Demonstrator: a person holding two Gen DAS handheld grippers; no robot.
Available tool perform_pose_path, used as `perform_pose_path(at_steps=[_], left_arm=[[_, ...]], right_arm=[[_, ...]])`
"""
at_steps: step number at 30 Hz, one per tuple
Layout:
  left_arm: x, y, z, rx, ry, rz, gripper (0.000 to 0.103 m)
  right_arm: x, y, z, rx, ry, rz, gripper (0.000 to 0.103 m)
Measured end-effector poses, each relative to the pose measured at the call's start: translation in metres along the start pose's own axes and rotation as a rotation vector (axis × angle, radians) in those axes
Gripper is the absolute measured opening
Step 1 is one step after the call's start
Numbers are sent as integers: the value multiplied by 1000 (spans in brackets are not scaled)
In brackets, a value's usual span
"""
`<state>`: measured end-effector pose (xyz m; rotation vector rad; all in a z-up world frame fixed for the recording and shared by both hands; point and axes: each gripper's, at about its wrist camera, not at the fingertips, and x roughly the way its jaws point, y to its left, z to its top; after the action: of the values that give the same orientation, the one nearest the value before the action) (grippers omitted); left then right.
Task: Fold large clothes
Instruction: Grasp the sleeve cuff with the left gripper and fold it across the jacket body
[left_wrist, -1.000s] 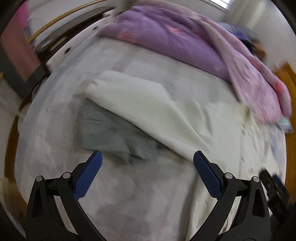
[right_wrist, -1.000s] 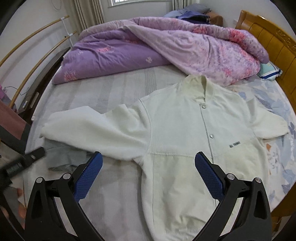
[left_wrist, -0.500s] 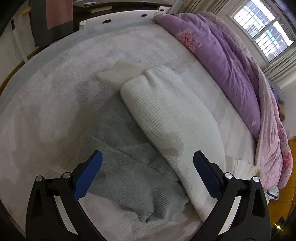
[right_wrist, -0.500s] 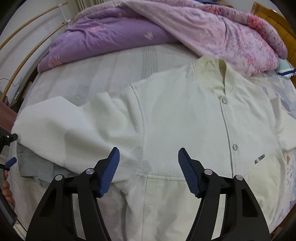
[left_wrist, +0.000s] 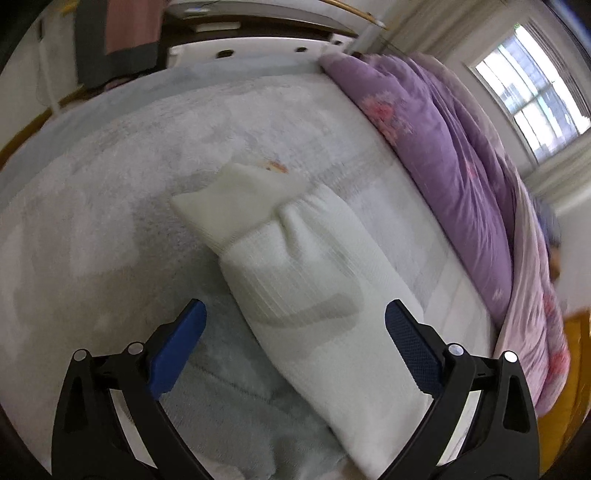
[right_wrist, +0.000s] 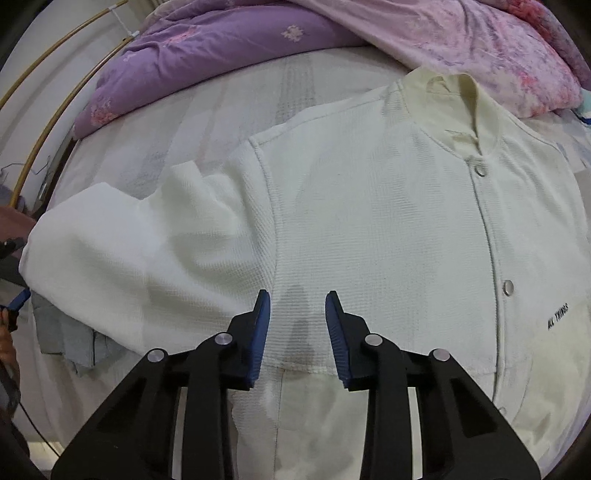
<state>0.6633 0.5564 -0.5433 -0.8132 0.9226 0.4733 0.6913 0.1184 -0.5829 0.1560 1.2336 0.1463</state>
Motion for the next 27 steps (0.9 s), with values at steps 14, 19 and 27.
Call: perform_pose_path(at_steps=[14,19,27], left_arm=[[-18,0,3,61,-95,-3,14],[-69,-36,-15,191,-212,-20,13],[-153,-157,-108,528,-341,-122,12]], right_arm=[[17,-7,-7,16,53,107,30],[43,-9,-18,20,148,132,18],[36,-46,-15,71,168,286,15]])
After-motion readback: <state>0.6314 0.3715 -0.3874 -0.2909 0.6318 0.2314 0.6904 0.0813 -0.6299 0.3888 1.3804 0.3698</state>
